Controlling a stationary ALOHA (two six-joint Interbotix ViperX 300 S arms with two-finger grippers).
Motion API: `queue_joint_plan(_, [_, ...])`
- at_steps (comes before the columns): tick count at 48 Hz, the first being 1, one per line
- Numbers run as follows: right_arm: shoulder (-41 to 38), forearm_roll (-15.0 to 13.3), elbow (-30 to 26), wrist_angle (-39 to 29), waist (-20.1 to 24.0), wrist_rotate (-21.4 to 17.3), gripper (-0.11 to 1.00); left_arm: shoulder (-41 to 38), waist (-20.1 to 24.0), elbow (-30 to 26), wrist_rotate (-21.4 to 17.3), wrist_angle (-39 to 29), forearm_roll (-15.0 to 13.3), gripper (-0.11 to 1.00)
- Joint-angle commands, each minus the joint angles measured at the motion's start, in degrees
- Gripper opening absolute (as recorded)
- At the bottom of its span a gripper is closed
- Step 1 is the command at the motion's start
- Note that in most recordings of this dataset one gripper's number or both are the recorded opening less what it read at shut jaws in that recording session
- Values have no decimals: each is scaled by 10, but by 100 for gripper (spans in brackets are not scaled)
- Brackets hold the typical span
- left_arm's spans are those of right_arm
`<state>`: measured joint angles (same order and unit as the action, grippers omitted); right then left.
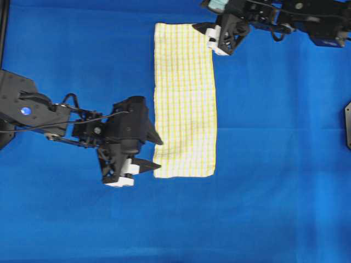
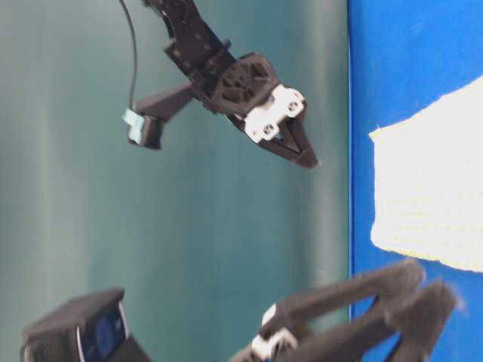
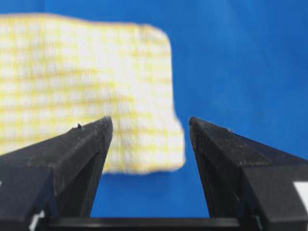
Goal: Fold the yellow towel.
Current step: 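Lay the strip down vertically and open both grippers, then move both grippers to the strip's top corners and pinch them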
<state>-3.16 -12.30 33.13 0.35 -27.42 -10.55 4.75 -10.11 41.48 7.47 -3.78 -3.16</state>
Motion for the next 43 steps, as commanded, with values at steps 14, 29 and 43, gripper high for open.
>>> queue_joint_plan(14, [93,5,62,4,-8,-14,66,96,94,54,-2,6,1,59])
queue_joint_plan(29, [126,19,106,18,2,-30,66,101,201,61,-1,13,0,73])
queue_joint_plan(43, [106,32,103,46,2,-30,66,62,242,60,-6,69,1,85])
